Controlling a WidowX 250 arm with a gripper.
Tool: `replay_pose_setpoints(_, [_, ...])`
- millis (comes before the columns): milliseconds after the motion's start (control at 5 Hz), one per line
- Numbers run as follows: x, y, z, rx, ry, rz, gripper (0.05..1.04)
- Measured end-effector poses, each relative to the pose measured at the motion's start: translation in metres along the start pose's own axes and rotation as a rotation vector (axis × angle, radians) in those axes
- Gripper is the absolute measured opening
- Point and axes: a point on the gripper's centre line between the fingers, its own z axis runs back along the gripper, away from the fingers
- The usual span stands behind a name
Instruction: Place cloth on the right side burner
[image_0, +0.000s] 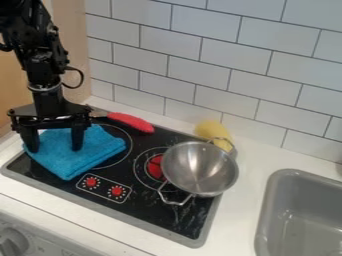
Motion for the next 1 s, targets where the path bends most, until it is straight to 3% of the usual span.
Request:
replay_pose_setpoints(600, [-0.008,-0.048,0.002,-0.009,-0.032,-0.067,0.999])
replay_pose_setpoints(1000, [-0.034,-0.085,0.007,-0.002,-0.021,-0.137,0.999])
